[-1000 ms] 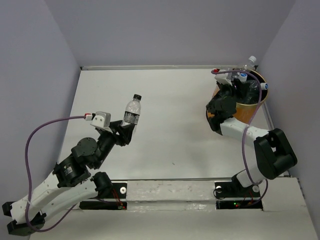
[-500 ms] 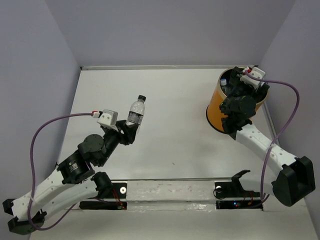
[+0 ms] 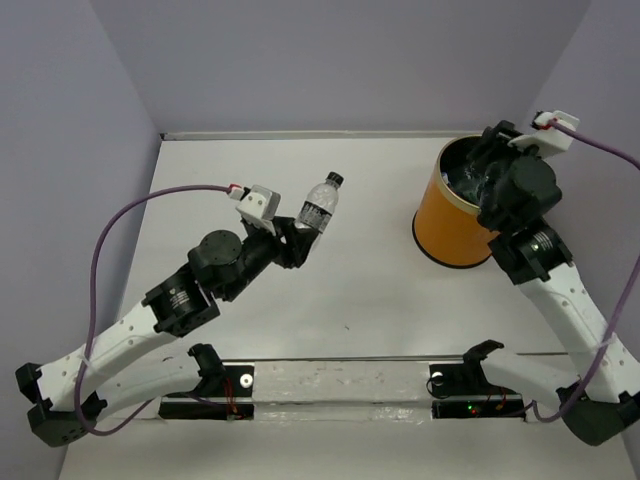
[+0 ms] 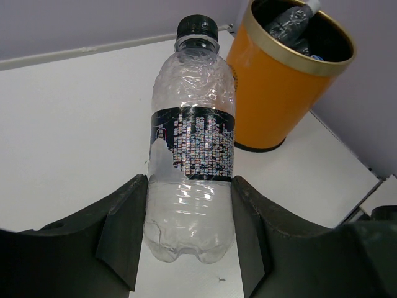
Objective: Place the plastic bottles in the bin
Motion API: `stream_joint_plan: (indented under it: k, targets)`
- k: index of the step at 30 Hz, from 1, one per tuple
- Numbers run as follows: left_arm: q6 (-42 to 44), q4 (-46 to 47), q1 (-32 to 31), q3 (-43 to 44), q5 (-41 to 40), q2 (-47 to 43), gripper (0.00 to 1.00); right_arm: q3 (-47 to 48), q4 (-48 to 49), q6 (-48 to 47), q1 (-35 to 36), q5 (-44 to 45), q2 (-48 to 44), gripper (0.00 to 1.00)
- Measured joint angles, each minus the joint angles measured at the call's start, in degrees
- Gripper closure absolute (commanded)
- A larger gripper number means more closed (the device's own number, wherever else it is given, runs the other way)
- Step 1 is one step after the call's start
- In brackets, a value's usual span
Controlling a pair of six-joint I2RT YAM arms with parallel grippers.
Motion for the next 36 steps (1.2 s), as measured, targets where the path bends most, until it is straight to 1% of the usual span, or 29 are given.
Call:
stream_joint_plan:
  k: [1, 2, 3, 7, 11, 12, 13, 18, 21, 22, 23, 24, 25, 26, 27, 30, 31, 33, 36]
  targets:
    - [-0.02, 1.22, 0.00, 1.97, 1.18, 2.36, 0.67, 1.07, -2.23, 1.99, 0.00, -2.71, -1.62, 0.97]
    - [-0.02, 1.77, 0.00, 3.76, 2.34, 4.50, 0.67, 1.49, -4.66, 4.92, 0.00, -6.10, -3.80, 1.00]
    - [0.00, 2.40, 0.00, 5.44, 3.32, 6.82, 0.67, 1.38, -6.47, 7.23, 0.00, -9.66, -5.97, 1.00]
    - [-0.02, 5.07, 0.00, 14.36, 7.52, 17.68, 0.67, -0.98, -10.62, 13.66, 0.00, -19.45, -13.38, 1.00]
    - [-0.02, 5.86, 0.00, 25.00, 11.26, 29.46, 0.67, -7.54, -11.82, 18.16, 0.00, -25.35, -21.62, 1.00]
    - [-0.02, 6.21, 0.00, 30.05, 12.63, 34.91, 0.67, -9.03, -12.26, 18.99, 0.00, -25.83, -23.06, 1.00]
    - [0.00, 6.56, 0.00, 31.10, 12.83, 36.02, 0.67, -11.02, -12.68, 19.65, 0.00, -26.01, -25.05, 1.00]
    - [0.13, 5.79, -0.09, 45.33, 15.72, 49.72, 0.67, -16.96, -15.32, 21.94, 0.00, -25.68, -33.79, 1.00]
    - [0.81, 5.99, -0.28, 53.64, 17.16, 56.85, 0.67, -17.49, -15.61, 22.49, 0.00, -24.55, -38.12, 1.00]
    - [1.31, 6.12, -0.59, 58.01, 17.81, 61.00, 0.67, -17.55, -15.56, 22.69, 0.00, -24.24, -39.21, 1.00]
    - [1.55, 5.75, -0.72, 60.06, 18.08, 62.64, 0.67, -17.62, -15.56, 22.75, 0.00, -24.04, -39.74, 1.00]
    - [2.10, 5.42, -0.96, 64.48, 18.67, 66.42, 0.67, -17.77, -15.56, 22.91, 0.00, -24.02, -40.44, 1.00]
    - [2.40, 5.29, -1.16, 67.12, 19.02, 68.74, 0.66, -18.01, -15.63, 23.15, 0.00, -24.15, -40.98, 1.00]
    - [2.67, 5.18, -1.25, 69.61, 19.41, 71.06, 0.64, -18.32, -15.61, 23.32, 0.00, -24.35, -41.16, 1.00]
    - [2.99, 4.74, -1.29, 73.44, 19.85, 74.20, 0.50, -18.60, -15.63, 23.43, 0.00, -24.59, -41.22, 1.00]
    - [3.50, 4.22, -1.55, 80.63, 20.74, 80.81, 0.23, -20.02, -16.09, 24.22, 0.00, -26.25, -41.05, 1.00]
    - [3.74, 4.37, -1.55, 83.54, 21.24, 83.58, 0.02, -20.31, -16.31, 24.37, 0.00, -26.71, -40.96, 1.00]
    - [4.20, 4.17, -1.55, 85.68, 21.66, 86.42, 0.01, -20.44, -16.68, 24.41, 0.00, -27.43, -40.59, 1.00]
    - [4.76, 2.64, -1.55, 85.85, 21.20, 87.67, 0.01, -20.44, -16.65, 24.39, 0.00, -28.50, -40.02, 1.00]
